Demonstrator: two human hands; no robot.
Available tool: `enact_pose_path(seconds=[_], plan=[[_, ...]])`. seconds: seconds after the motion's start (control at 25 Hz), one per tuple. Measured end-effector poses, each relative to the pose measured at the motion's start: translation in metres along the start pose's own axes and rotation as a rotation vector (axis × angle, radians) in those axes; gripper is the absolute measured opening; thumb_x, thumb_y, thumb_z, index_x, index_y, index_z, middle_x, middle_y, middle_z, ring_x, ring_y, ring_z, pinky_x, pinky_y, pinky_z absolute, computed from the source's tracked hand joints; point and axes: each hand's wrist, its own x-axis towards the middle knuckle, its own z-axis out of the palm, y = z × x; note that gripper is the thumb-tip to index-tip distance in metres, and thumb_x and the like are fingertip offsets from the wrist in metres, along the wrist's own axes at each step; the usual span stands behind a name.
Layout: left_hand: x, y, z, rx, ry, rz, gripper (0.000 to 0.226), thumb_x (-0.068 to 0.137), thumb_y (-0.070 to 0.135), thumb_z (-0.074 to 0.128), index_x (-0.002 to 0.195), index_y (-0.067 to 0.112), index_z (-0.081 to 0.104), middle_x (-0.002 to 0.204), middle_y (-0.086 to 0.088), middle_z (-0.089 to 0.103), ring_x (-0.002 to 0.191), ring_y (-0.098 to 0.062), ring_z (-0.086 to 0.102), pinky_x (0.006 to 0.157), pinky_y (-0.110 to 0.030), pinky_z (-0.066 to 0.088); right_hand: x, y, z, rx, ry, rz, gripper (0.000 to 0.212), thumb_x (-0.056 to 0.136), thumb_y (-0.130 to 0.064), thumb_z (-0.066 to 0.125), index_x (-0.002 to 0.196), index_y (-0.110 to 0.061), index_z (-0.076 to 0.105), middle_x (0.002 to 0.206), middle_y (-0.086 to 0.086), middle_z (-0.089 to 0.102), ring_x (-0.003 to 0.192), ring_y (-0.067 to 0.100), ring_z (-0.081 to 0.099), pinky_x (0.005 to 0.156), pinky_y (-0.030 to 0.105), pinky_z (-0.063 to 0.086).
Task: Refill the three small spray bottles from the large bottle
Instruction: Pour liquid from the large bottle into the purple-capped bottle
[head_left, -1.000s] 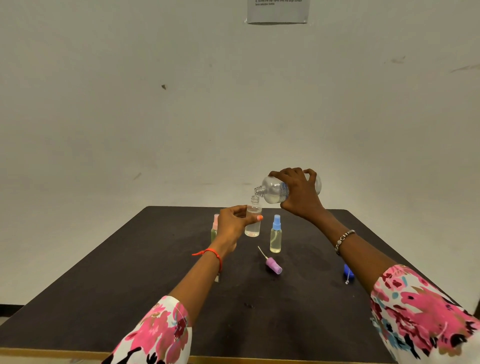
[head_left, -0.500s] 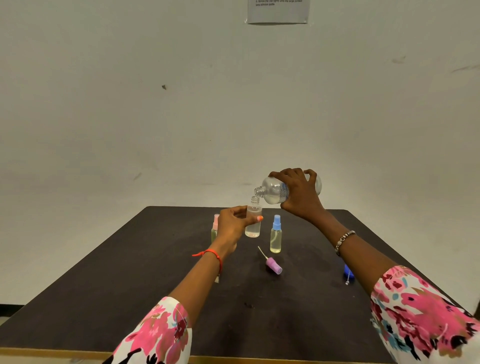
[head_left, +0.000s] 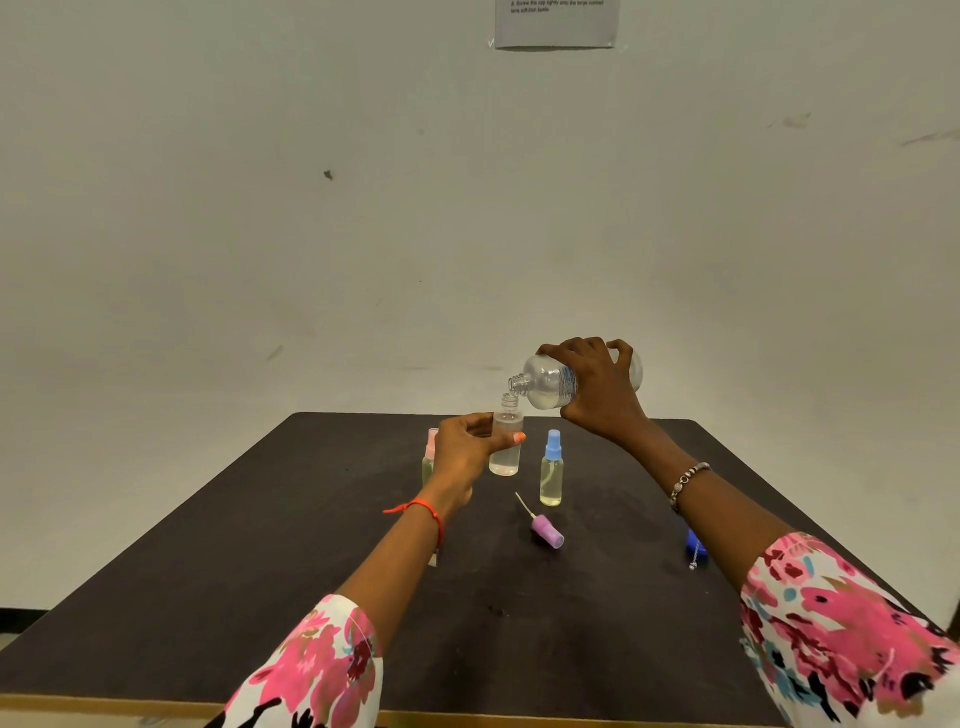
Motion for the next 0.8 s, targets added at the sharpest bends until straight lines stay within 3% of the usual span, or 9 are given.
enact_pose_path(seconds=[0.2,0.48,0.8], plan=[[-0.0009,0.0001,0.0002,-0.008,-0.005,0.013,0.048,0.073,0.003,0.072,0.119,0.002,0.059,0.123,-0.015,0.062,0.099,-0.013,0.054,0.088,-0.026,0.044,-0.0009,-0.0012,-0.0014,0.019,0.006,0.001,0.067,0.062,-0.007,0.071,0.124,-0.021,0.053,0.118,0.008,0.059,0.116,0.028,0.048,0.100,0.048,0.019],[-0.0010,0.0001,-0.0004,-0.013,-0.004,0.009,0.049,0.073,0.003,0.073,0.120,0.002,0.058,0.122,-0.014,0.062,0.106,-0.018,0.057,0.089,-0.027,0.045,-0.0012,-0.0005,-0.0012,0.015,0.004,-0.002,0.067,0.061,-0.008,0.071,0.124,-0.021,0.052,0.118,0.008,0.059,0.116,0.028,0.049,0.100,0.049,0.019],[-0.0003,-0.0003,-0.0006,-0.014,-0.009,0.013,0.048,0.073,0.003,0.073,0.119,0.002,0.059,0.122,-0.014,0.062,0.100,-0.015,0.056,0.088,-0.026,0.045,-0.0004,-0.0002,-0.0012,0.004,-0.014,-0.006,0.067,0.063,-0.010,0.072,0.126,-0.022,0.051,0.121,0.007,0.058,0.118,0.027,0.047,0.101,0.048,0.018]])
